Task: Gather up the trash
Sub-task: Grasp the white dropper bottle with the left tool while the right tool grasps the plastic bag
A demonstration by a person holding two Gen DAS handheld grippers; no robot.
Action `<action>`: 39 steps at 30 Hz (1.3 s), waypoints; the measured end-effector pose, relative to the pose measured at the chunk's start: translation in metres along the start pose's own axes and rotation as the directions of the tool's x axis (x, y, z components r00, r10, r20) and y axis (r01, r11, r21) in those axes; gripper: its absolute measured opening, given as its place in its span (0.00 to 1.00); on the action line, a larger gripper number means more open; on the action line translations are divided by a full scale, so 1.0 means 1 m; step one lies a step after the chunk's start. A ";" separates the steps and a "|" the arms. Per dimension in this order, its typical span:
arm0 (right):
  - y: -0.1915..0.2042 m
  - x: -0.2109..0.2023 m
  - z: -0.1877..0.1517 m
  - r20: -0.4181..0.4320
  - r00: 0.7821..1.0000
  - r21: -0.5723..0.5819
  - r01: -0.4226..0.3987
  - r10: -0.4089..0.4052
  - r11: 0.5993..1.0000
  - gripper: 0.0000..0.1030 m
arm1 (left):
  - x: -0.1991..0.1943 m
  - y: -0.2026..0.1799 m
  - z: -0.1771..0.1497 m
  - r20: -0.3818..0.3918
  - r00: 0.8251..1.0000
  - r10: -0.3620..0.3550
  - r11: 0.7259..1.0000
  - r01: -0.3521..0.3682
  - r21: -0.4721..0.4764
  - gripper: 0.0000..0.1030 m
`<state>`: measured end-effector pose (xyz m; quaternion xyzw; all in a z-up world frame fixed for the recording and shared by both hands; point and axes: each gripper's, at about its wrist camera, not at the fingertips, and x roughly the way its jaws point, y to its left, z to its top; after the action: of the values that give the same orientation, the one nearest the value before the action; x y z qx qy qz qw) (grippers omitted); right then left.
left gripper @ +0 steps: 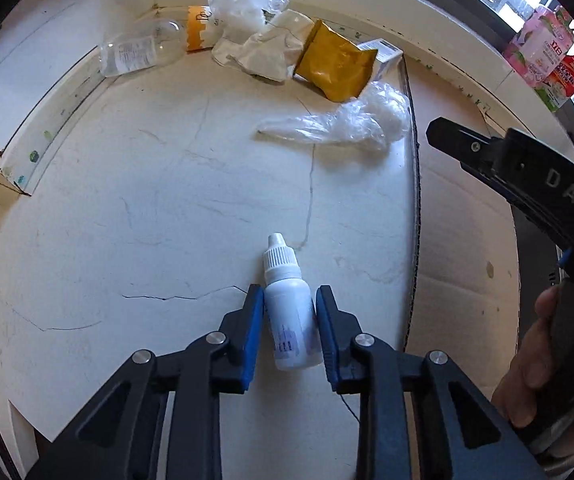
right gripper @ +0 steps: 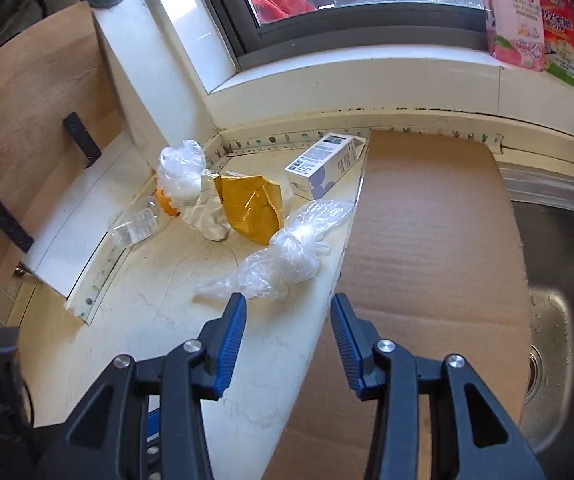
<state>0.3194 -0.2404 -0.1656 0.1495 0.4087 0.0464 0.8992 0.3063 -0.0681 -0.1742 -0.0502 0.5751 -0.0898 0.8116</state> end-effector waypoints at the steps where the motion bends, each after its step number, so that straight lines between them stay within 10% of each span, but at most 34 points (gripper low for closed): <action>1: 0.001 0.005 0.002 -0.007 1.000 0.002 0.000 0.000 1.000 0.43 | -0.003 0.007 0.003 0.011 1.000 0.002 1.000 -0.001 -0.013 0.23; 17: 0.016 0.083 0.030 -0.119 0.988 -0.083 0.093 -0.102 0.992 0.43 | -0.016 0.072 0.026 0.065 0.998 -0.006 0.993 0.014 -0.120 0.23; 22: 0.010 0.089 0.033 -0.125 0.991 -0.058 0.048 -0.055 0.997 0.17 | -0.017 0.078 0.028 0.067 0.998 0.006 0.991 0.002 -0.132 0.23; 26: -0.001 0.074 0.034 -0.117 0.993 -0.021 0.011 -0.014 1.000 0.01 | -0.023 0.079 0.024 0.080 0.997 0.020 0.990 -0.009 -0.139 0.23; 39: 0.010 -0.058 -0.020 -0.075 0.983 -0.053 -0.172 0.168 0.984 0.01 | -0.103 0.062 -0.067 0.181 0.978 0.102 0.970 -0.057 -0.237 0.23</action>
<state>0.2664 -0.2386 -0.1334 0.1552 0.4244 0.1402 0.8810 0.2149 0.0155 -0.1127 -0.1294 0.5023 0.0157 0.8548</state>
